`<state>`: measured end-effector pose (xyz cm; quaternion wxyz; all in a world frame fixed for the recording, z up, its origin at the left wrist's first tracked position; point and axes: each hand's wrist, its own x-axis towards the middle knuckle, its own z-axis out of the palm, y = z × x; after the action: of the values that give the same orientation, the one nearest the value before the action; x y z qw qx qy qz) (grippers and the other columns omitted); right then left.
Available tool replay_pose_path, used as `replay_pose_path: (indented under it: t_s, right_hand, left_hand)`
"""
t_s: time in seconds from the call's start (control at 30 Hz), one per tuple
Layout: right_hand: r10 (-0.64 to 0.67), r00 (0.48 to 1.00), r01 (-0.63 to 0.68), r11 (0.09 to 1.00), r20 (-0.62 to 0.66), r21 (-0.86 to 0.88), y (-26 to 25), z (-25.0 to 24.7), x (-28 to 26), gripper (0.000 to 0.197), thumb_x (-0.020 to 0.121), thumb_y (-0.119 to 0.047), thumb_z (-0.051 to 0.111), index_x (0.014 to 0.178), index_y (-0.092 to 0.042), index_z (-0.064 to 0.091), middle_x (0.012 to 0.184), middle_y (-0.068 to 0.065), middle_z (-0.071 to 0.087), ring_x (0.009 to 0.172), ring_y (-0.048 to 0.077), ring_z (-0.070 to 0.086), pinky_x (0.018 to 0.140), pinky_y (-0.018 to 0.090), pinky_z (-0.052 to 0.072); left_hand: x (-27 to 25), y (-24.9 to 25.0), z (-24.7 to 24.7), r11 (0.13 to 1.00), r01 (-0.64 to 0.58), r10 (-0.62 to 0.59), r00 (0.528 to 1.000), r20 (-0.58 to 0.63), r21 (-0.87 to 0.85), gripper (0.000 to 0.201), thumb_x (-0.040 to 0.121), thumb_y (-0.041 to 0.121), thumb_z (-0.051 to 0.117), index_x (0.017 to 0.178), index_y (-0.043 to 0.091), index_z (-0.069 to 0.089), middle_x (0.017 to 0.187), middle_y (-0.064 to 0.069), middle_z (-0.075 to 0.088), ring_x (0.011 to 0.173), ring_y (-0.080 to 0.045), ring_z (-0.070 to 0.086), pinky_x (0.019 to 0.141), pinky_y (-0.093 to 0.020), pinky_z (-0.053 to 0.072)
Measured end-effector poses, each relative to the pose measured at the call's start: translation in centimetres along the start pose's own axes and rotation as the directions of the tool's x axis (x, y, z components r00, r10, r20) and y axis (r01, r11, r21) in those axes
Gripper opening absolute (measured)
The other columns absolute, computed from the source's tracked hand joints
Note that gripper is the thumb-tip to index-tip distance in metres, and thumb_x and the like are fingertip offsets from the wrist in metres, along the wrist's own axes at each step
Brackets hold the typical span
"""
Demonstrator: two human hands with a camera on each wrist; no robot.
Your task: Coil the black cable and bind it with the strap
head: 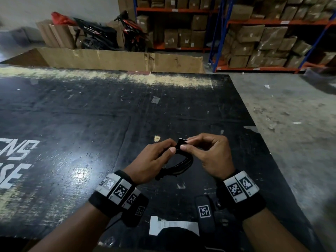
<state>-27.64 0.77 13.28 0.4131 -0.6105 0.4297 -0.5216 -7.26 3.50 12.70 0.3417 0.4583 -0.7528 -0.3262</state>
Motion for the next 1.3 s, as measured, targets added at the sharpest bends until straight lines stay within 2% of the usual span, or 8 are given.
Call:
replay_pose_path:
  t_s: [0.2, 0.3, 0.57, 0.73, 0.9, 1.07, 1.23, 1.3]
  right_hand:
    - [0.120, 0.993, -0.120, 0.987, -0.001, 0.108, 0.1, 0.2, 0.2, 0.027, 0.070, 0.003, 0.088, 0.080, -0.012, 0.067, 0.077, 0.006, 0.076, 0.074, 0.018, 0.074, 0.074, 0.036, 0.063]
    - [0.171, 0.984, -0.163, 0.976, -0.045, 0.144, 0.5, 0.1, 0.6, 0.032, 0.073, 0.007, 0.084, 0.083, -0.016, 0.065, 0.072, -0.002, 0.074, 0.074, 0.009, 0.073, 0.076, 0.032, 0.063]
    - [0.308, 0.932, -0.249, 0.928, -0.193, 0.277, 2.8, -1.4, 1.1, 0.032, 0.080, 0.012, 0.076, 0.087, -0.016, 0.062, 0.070, -0.005, 0.067, 0.061, -0.001, 0.067, 0.064, 0.015, 0.056]
    - [0.459, 0.863, -0.369, 0.858, -0.211, 0.358, 5.6, -1.3, 0.6, 0.027, 0.080, 0.009, 0.077, 0.093, -0.013, 0.068, 0.085, 0.006, 0.069, 0.076, 0.015, 0.067, 0.065, 0.020, 0.055]
    - [0.470, 0.860, -0.476, 0.879, -0.198, 0.019, 8.8, -1.9, 1.3, 0.024, 0.078, 0.008, 0.080, 0.088, -0.011, 0.069, 0.079, 0.017, 0.074, 0.065, 0.020, 0.069, 0.064, 0.026, 0.057]
    - [0.519, 0.837, -0.547, 0.785, -0.172, -0.291, 12.6, -2.1, 4.1, 0.024, 0.072, 0.003, 0.083, 0.078, -0.018, 0.073, 0.077, 0.014, 0.078, 0.072, 0.028, 0.076, 0.081, 0.044, 0.064]
    - [0.543, 0.815, -0.571, 0.689, -0.204, -0.446, 14.6, -1.9, 8.0, 0.014, 0.073, -0.010, 0.085, 0.084, -0.017, 0.081, 0.073, 0.002, 0.076, 0.074, 0.015, 0.072, 0.067, 0.019, 0.054]
    - [0.561, 0.796, -0.598, 0.669, -0.229, -0.441, 15.2, -2.0, 9.5, 0.013, 0.071, -0.014, 0.085, 0.082, -0.019, 0.082, 0.078, 0.002, 0.080, 0.081, 0.015, 0.074, 0.077, 0.021, 0.055]
  left_hand:
    - [0.4, 0.0, 0.5, 0.963, 0.094, -0.086, 0.995, 0.042, -0.252, 0.029, 0.104, 0.034, 0.047, 0.108, 0.013, 0.067, 0.067, 0.009, 0.044, 0.060, -0.009, 0.042, 0.056, -0.029, 0.037]
    - [0.3, -0.4, 0.6, 0.943, 0.119, -0.112, 0.993, 0.038, -0.311, 0.027, 0.097, 0.038, 0.062, 0.113, 0.017, 0.067, 0.077, 0.011, 0.057, 0.069, -0.008, 0.056, 0.064, -0.026, 0.048]
    - [-1.3, -3.7, 1.0, 0.745, 0.278, -0.380, 0.924, -0.043, -0.607, 0.025, 0.078, 0.002, 0.082, 0.100, 0.003, 0.071, 0.096, -0.030, 0.071, 0.091, -0.030, 0.072, 0.076, -0.031, 0.062]
    - [-0.8, -5.9, 1.8, 0.639, 0.322, -0.535, 0.838, -0.103, -0.699, 0.025, 0.079, -0.008, 0.079, 0.103, -0.001, 0.073, 0.083, -0.008, 0.078, 0.076, -0.020, 0.074, 0.070, -0.024, 0.060]
    - [1.4, -8.1, 1.8, 0.669, 0.377, -0.584, 0.800, -0.140, -0.640, 0.022, 0.084, -0.010, 0.075, 0.092, 0.010, 0.071, 0.081, -0.008, 0.077, 0.069, -0.013, 0.070, 0.061, -0.021, 0.055]
    - [5.4, -12.3, 3.2, 0.676, 0.461, -0.648, 0.743, -0.165, -0.575, 0.022, 0.083, -0.012, 0.074, 0.085, 0.009, 0.069, 0.082, -0.016, 0.070, 0.069, -0.021, 0.065, 0.057, -0.021, 0.057]
    - [9.4, -17.1, 4.7, 0.680, 0.567, -0.708, 0.672, -0.217, -0.465, 0.027, 0.075, -0.011, 0.082, 0.072, 0.014, 0.072, 0.067, -0.004, 0.073, 0.067, -0.022, 0.070, 0.074, -0.037, 0.063]
    - [10.8, -18.3, 4.9, 0.674, 0.584, -0.720, 0.657, -0.226, -0.452, 0.030, 0.075, -0.012, 0.081, 0.069, 0.014, 0.070, 0.067, -0.006, 0.071, 0.060, -0.017, 0.069, 0.077, -0.039, 0.063]
